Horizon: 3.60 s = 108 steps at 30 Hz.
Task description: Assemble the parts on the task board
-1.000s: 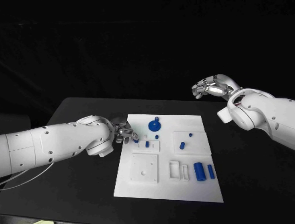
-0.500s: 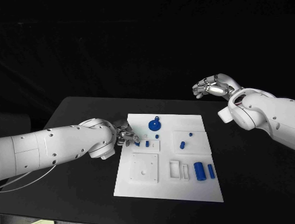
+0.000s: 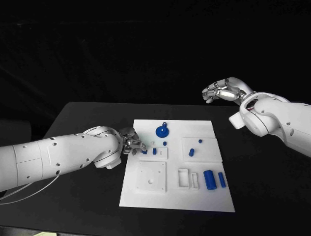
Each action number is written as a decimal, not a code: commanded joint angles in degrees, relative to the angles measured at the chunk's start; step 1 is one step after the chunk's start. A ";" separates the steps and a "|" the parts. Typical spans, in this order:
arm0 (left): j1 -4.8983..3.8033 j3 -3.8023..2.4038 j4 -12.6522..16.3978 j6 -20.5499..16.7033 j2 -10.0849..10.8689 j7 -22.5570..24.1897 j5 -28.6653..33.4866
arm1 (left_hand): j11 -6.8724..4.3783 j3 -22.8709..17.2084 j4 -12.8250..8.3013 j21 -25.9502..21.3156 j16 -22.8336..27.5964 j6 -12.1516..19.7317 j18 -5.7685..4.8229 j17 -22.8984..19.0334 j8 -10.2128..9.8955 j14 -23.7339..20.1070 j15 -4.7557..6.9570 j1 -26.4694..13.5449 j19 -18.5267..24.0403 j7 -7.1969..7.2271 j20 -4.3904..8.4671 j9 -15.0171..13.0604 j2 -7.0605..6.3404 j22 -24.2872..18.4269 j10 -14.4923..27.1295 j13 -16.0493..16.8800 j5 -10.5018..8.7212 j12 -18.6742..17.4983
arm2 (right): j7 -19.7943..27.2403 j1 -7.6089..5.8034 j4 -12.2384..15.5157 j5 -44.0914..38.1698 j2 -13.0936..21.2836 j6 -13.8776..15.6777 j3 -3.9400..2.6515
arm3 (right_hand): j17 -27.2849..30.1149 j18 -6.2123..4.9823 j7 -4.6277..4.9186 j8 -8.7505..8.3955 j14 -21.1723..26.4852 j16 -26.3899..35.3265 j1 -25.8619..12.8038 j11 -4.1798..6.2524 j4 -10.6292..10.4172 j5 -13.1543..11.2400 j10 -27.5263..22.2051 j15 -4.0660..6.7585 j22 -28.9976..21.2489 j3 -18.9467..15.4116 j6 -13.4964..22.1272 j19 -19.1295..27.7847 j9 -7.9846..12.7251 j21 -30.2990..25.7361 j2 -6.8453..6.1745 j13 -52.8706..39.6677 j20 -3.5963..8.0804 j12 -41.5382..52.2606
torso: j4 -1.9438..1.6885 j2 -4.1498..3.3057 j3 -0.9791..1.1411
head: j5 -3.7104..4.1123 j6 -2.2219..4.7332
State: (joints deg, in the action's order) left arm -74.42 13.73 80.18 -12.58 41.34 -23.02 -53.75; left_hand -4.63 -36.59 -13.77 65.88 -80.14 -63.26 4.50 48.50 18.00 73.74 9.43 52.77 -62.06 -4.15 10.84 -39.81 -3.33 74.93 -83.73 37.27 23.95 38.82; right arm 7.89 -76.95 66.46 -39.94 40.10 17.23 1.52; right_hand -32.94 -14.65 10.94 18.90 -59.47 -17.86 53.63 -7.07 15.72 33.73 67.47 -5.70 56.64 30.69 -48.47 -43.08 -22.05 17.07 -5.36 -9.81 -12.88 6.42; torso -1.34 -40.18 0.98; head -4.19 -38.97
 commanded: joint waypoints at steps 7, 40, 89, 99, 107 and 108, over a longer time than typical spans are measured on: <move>0.20 0.09 0.20 2.04 -0.22 -0.52 -0.68 | -0.30 0.02 0.40 0.29 -0.41 -6.38 2.36 0.09 0.47 1.27 1.43 -0.03 -0.12 3.28 3.02 -4.53 0.27 0.16 0.19 0.13 -0.23 0.64 | 0.43 0.02 0.12 -0.15 0.08 -0.41 -0.02 | -0.07 -0.35 0.06 -0.24 -0.11 0.34 -0.14 0.09 -0.01 0.30 0.31 -0.44 0.00 -0.30 0.33 -0.01 0.10 -0.24 -0.21 0.10 -0.18 -0.21 | -0.06 0.01 -0.02 | 0.06 -0.05; 0.20 0.05 0.02 3.35 -0.86 -0.35 -0.55 | -0.77 0.44 1.23 0.88 -3.20 -7.63 2.40 1.73 2.59 1.80 1.72 0.47 0.31 4.03 3.16 -4.90 0.24 0.41 0.81 0.69 -10.59 5.70 | 0.38 0.03 -0.16 -0.15 -0.11 -0.67 -0.02 | -0.09 -0.35 0.06 -0.22 -0.12 0.38 -0.12 0.10 0.00 0.35 0.35 -0.45 0.01 -0.30 0.33 -0.03 0.12 -0.28 -0.19 0.11 -0.18 -0.29 | 0.00 -0.01 0.05 | 0.02 -0.33; 0.14 -0.02 -1.07 7.64 -1.41 -2.11 -1.94 | -1.35 -0.01 -1.49 1.70 -5.27 -7.73 2.30 4.30 4.42 2.81 2.06 0.50 0.25 4.41 3.04 -5.00 1.34 0.51 1.20 -0.11 -1.76 8.79 | 0.39 0.03 -0.15 -0.16 -0.09 -0.69 -0.02 | -0.12 -0.35 0.07 -0.21 -0.12 0.43 -0.12 0.09 0.01 0.36 0.41 -0.45 0.03 -0.35 0.36 -0.04 0.16 -0.34 -0.19 0.13 -0.19 -0.41 | -0.07 0.01 -0.04 | 0.21 -0.46; 0.11 -0.01 -1.51 8.84 -2.21 -2.36 -1.28 | -1.20 0.22 -0.91 1.70 -5.16 -7.56 2.28 3.17 4.66 2.37 2.03 -0.22 0.27 4.37 3.00 -4.99 1.37 0.44 1.36 -0.24 -2.49 9.17 | 0.37 0.03 -0.18 -0.16 -0.12 -0.70 -0.02 | -0.12 -0.35 0.07 -0.20 -0.13 0.44 -0.12 0.09 0.01 0.37 0.42 -0.45 0.03 -0.36 0.36 -0.04 0.17 -0.35 -0.19 0.13 -0.19 -0.43 | -0.02 0.02 0.02 | 0.18 -0.46; 0.11 0.01 -2.40 10.08 -3.22 -2.60 -1.16 | -0.86 0.46 0.77 1.58 -4.59 -6.74 2.41 0.51 4.85 1.46 1.80 -0.96 0.56 4.14 3.04 -4.59 0.50 0.30 1.86 -1.16 -7.09 9.27 | 0.38 0.03 -0.11 -0.16 -0.11 -0.73 -0.02 | -0.13 -0.35 0.07 -0.19 -0.13 0.45 -0.11 0.09 0.02 0.37 0.43 -0.45 0.04 -0.36 0.36 -0.05 0.17 -0.36 -0.18 0.13 -0.19 -0.45 | -0.02 0.01 0.04 | 0.22 -0.44; 0.11 0.01 -2.41 10.25 -3.27 -2.64 -1.16 | -0.85 0.49 0.85 1.57 -4.54 -6.70 2.41 0.31 4.84 1.39 1.79 -0.99 0.58 4.12 3.04 -4.56 0.41 0.29 1.89 -1.21 -7.29 9.25 | 0.39 0.03 -0.11 -0.16 -0.11 -0.74 -0.02 | -0.13 -0.35 0.07 -0.19 -0.13 0.45 -0.11 0.09 0.02 0.37 0.44 -0.45 0.04 -0.36 0.36 -0.05 0.17 -0.36 -0.18 0.13 -0.19 -0.46 | -0.02 0.01 0.04 | 0.22 -0.44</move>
State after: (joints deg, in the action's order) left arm -74.89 13.35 77.54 -6.28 38.45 -24.88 -55.81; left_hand -4.84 -35.76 -12.96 67.22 -84.97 -65.79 4.91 48.95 23.03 74.76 10.21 51.95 -61.86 -2.70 10.83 -44.58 -2.61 74.92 -82.73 36.10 16.77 47.93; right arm 7.86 -76.94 66.30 -39.94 40.01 17.18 1.52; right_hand -32.98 -14.65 10.94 18.90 -59.47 -17.64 53.63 -7.07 15.72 33.73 67.47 -5.70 56.64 30.69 -48.47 -43.08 -21.93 17.07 -5.36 -9.73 -12.88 6.20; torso -1.37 -40.17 1.03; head -3.99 -39.41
